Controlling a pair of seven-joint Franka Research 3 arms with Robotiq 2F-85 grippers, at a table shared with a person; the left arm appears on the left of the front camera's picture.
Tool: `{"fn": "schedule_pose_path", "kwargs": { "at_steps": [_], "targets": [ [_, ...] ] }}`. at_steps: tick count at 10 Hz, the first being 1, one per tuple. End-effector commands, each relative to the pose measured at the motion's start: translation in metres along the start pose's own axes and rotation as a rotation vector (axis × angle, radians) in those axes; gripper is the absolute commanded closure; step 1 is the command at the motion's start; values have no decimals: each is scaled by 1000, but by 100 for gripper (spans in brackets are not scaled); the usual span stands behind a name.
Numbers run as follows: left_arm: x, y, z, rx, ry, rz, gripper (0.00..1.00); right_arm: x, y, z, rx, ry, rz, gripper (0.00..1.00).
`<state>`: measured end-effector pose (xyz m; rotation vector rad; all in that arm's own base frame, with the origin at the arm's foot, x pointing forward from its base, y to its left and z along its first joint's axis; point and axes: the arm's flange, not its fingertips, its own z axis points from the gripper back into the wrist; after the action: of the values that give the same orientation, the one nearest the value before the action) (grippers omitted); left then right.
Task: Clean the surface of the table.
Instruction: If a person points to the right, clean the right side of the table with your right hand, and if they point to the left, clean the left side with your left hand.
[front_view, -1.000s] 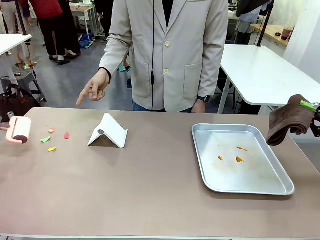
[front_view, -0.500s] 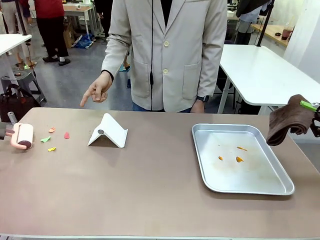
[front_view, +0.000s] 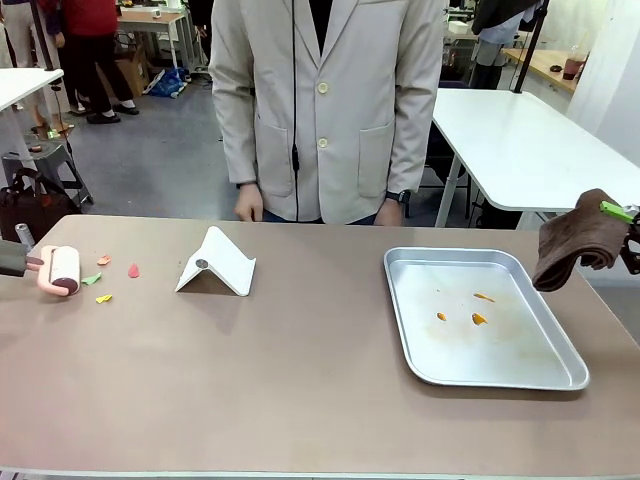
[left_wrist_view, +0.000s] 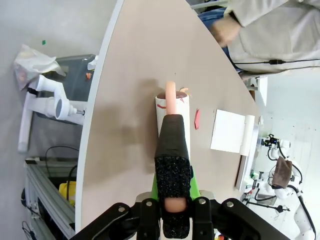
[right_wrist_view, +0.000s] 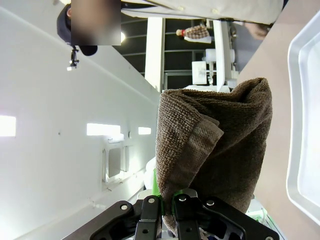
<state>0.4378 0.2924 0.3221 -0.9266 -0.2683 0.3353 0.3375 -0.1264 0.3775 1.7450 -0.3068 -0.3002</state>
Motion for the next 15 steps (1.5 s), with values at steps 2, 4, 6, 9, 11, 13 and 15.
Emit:
{"fn": "schedule_pose_path", "kwargs": {
  "at_steps": [2, 4, 6, 9, 11, 13, 15],
  "targets": [
    [-4, -4, -27, 66, 58, 52, 78, -2, 6, 1, 14, 6, -16, 98],
    [-4, -15, -46, 82, 75, 56, 78, -2, 6, 1, 14, 6, -16, 98],
    [-2, -21, -62, 100, 89, 69, 78, -2, 6, 1, 14, 6, -16, 98],
    [0, -34, -80, 92, 129, 92, 78, -2, 6, 1, 14, 6, -16, 98],
    [6, -49, -89, 86, 120, 111, 78, -2, 6, 1, 14, 6, -16, 98],
    [5, -65, -105, 88, 137, 109, 78, -2, 6, 1, 14, 6, -16, 98],
    [8, -72, -121, 110, 139, 131, 78, -2, 6, 1, 14, 6, -16, 98]
  ]
}}
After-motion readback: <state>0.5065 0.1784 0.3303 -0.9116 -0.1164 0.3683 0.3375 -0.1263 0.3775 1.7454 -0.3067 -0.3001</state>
